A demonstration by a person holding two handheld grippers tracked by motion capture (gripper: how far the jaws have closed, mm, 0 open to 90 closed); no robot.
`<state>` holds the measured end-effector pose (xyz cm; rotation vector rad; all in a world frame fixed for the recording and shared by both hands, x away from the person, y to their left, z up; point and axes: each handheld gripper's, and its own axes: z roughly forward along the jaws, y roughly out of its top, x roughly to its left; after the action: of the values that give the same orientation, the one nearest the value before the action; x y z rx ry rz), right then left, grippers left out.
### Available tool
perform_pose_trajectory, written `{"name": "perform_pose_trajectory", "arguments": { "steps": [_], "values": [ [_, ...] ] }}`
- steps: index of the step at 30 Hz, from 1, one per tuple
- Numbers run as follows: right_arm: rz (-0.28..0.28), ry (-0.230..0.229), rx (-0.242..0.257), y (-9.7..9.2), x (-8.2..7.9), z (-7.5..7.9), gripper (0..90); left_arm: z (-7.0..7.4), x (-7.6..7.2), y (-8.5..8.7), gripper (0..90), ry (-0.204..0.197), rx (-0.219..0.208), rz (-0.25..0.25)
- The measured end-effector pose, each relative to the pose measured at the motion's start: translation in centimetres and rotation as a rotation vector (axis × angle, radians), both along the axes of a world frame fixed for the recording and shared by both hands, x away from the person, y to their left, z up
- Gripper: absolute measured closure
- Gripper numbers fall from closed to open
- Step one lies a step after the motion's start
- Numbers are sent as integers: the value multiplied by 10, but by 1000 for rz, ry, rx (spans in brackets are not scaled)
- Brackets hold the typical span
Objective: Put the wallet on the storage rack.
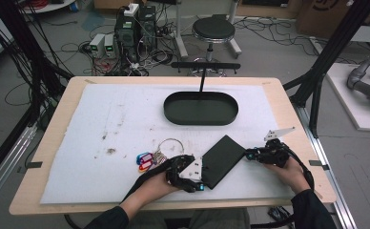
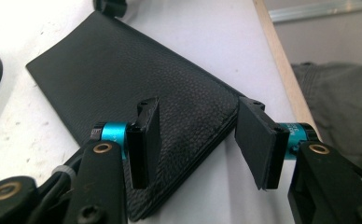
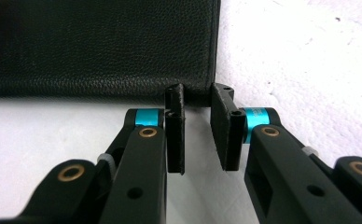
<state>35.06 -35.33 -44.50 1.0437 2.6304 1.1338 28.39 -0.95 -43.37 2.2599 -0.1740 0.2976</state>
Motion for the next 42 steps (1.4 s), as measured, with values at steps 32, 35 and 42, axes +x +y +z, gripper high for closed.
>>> {"name": "perform_pose_trajectory", "arguments": {
  "steps": [32, 35, 42],
  "values": [
    [39, -107, 38, -4, -2, 7, 428, 9, 22, 24, 891, 97, -227, -11],
    [65, -117, 21, 0, -2, 6, 410, 11, 27, 31, 891, 128, -281, 29],
    [88, -209, -63, 15, -5, 4, 336, 18, 40, 49, 900, 226, -480, 143]
  ]
}}
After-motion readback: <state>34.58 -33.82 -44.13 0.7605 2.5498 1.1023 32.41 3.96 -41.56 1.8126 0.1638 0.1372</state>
